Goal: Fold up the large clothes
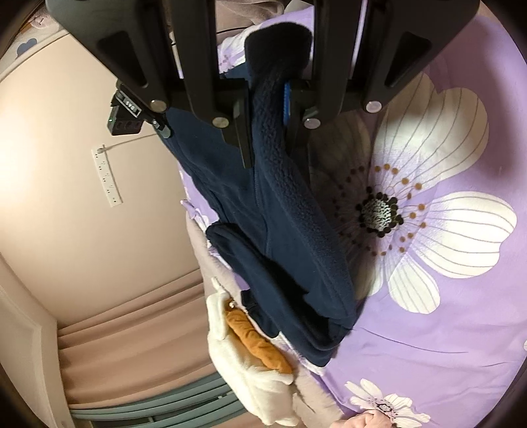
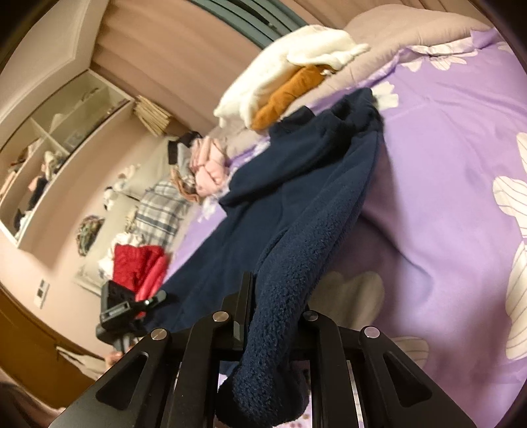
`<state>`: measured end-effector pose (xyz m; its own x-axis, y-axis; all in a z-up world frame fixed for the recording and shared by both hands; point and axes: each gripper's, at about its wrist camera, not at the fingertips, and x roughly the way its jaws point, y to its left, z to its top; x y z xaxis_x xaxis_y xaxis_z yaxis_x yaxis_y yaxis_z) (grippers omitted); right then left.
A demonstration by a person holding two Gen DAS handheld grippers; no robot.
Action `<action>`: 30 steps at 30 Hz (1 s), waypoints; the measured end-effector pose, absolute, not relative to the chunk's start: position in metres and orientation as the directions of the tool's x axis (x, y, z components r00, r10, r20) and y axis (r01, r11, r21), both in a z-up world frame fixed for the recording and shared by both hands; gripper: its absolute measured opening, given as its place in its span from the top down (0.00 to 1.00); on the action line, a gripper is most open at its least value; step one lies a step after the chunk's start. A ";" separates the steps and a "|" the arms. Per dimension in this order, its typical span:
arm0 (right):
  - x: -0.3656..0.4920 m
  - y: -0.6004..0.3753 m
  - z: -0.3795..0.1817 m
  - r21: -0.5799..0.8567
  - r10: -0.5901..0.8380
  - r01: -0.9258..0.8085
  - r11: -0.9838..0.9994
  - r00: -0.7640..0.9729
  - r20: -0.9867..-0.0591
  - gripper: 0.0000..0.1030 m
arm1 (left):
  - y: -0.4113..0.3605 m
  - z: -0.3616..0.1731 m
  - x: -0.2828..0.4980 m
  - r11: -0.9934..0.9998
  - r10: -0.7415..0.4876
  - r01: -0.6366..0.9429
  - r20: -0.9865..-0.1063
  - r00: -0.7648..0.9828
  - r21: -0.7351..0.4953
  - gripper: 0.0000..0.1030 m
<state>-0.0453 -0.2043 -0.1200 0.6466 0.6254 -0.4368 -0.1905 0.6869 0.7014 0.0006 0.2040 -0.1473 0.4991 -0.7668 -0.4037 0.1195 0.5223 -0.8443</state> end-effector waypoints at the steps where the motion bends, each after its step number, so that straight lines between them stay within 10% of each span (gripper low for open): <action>1: -0.046 -0.205 -0.120 0.705 0.628 -0.192 0.682 0.647 -0.432 0.86 | 0.204 -0.145 -0.001 0.516 -0.770 0.127 -0.395 0.501 -0.847 0.88; 16: -0.063 -0.202 -0.105 0.693 0.653 -0.254 0.674 0.644 -0.399 0.87 | 0.205 -0.126 -0.025 0.520 -0.777 0.179 -0.375 0.506 -0.835 0.88; 30: -0.047 -0.214 -0.126 0.640 0.582 -0.144 0.755 0.596 -0.553 0.87 | 0.201 -0.131 -0.017 0.539 -0.772 0.173 -0.402 0.493 -0.824 0.88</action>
<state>-0.0474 -0.2138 -0.1262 0.5957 0.5821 -0.5535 -0.1437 0.7552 0.6396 -0.0171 0.2014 -0.1312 0.4926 -0.7720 -0.4017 0.1734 0.5394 -0.8240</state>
